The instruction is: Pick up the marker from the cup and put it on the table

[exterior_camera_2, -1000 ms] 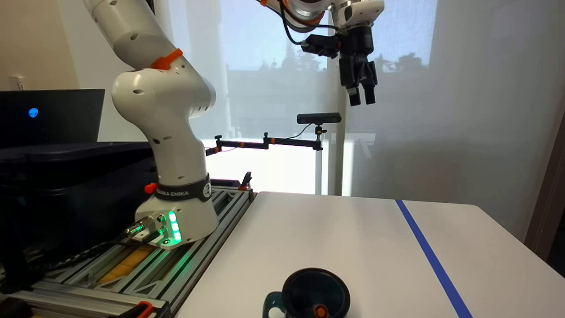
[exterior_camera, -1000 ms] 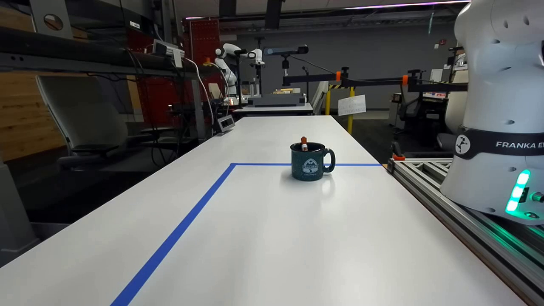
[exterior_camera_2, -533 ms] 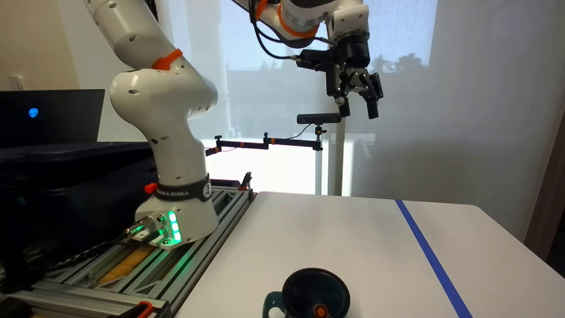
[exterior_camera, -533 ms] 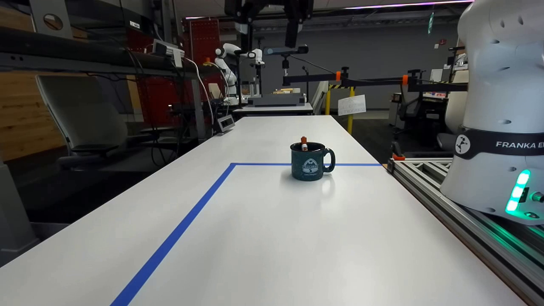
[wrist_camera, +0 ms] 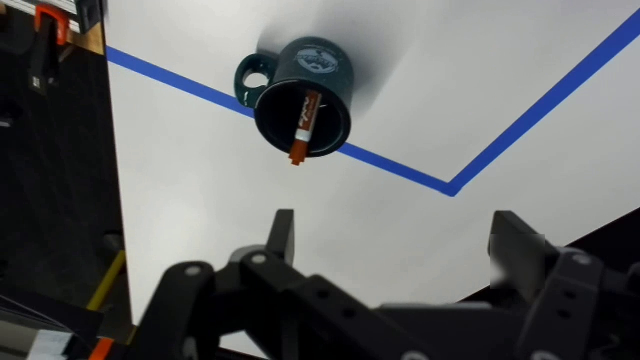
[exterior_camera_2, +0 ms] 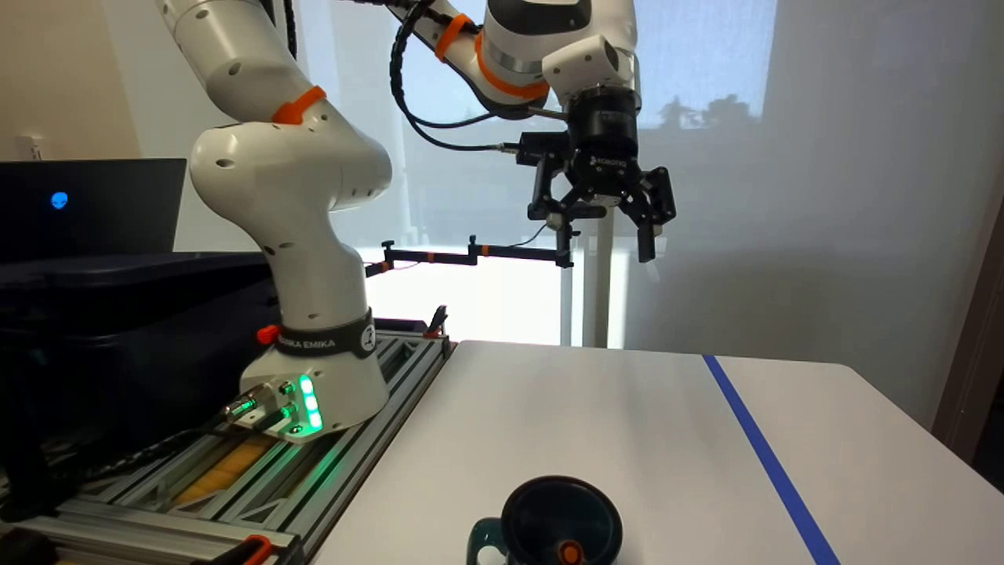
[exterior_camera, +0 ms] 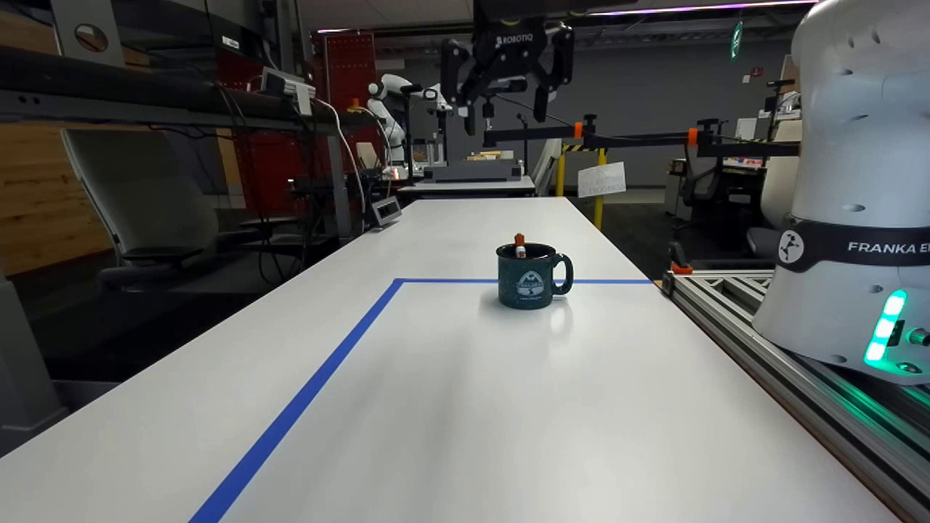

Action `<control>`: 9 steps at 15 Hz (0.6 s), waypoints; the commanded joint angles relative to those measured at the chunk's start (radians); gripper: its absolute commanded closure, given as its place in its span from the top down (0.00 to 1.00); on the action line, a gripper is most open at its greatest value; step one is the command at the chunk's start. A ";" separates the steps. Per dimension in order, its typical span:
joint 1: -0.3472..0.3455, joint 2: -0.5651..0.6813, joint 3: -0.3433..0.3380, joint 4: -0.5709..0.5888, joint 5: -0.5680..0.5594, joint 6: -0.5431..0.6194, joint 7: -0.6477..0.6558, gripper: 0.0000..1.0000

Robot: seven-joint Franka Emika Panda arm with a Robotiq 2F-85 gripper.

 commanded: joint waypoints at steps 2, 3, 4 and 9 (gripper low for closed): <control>-0.054 0.006 -0.028 -0.028 -0.112 -0.053 0.208 1.00; -0.055 0.014 -0.045 -0.036 -0.125 -0.055 0.230 1.00; -0.053 0.022 -0.064 -0.036 -0.129 -0.065 0.243 1.00; -0.045 0.070 -0.156 -0.036 -0.140 -0.039 0.267 1.00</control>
